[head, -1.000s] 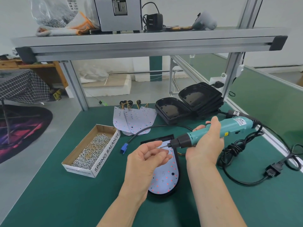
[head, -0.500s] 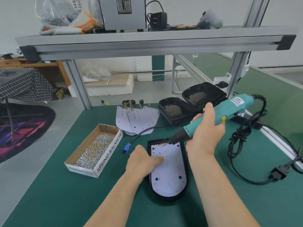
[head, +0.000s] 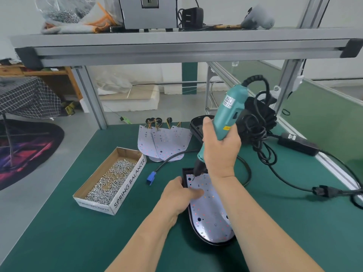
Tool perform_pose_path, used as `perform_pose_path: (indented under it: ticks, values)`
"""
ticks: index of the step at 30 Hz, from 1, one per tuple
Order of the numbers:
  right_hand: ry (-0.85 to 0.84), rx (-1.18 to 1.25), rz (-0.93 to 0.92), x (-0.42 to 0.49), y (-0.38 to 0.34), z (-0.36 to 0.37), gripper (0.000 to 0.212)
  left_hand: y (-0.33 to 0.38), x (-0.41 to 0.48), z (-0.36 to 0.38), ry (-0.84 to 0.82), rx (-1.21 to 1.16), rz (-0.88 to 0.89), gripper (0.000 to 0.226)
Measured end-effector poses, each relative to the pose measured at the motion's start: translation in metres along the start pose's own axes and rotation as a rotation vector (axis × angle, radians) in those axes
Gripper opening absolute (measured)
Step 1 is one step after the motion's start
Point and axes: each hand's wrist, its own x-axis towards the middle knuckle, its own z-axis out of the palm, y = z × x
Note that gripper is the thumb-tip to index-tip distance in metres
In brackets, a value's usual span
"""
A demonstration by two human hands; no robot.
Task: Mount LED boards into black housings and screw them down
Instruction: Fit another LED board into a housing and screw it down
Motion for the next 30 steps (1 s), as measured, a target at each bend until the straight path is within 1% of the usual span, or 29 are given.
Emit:
perform_pose_path:
  ticks: [4,11,18,22,28,30]
  values:
    - [-0.047,-0.026,-0.023,-0.004,0.009,0.005,0.027,-0.002,0.002,0.001,0.001,0.004,0.007,0.037]
    - [-0.072,-0.080,-0.091,-0.001,0.010,0.007,0.030,-0.003,0.004,0.001,0.001,-0.018,0.010,0.039]
    - [-0.091,-0.086,-0.095,-0.006,0.012,0.008,0.032,-0.005,0.005,0.001,0.004,-0.021,0.012,0.037]
    - [-0.108,-0.090,-0.110,-0.007,0.011,0.010,0.032,-0.004,0.005,0.001,0.010,-0.028,0.007,0.040]
    - [-0.151,-0.094,-0.126,-0.010,0.010,0.015,0.035,-0.007,0.006,0.001,0.021,-0.031,0.003,0.036]
    - [-0.165,-0.092,-0.117,-0.012,0.010,0.016,0.033,-0.007,0.006,0.001,0.028,-0.035,0.003,0.036]
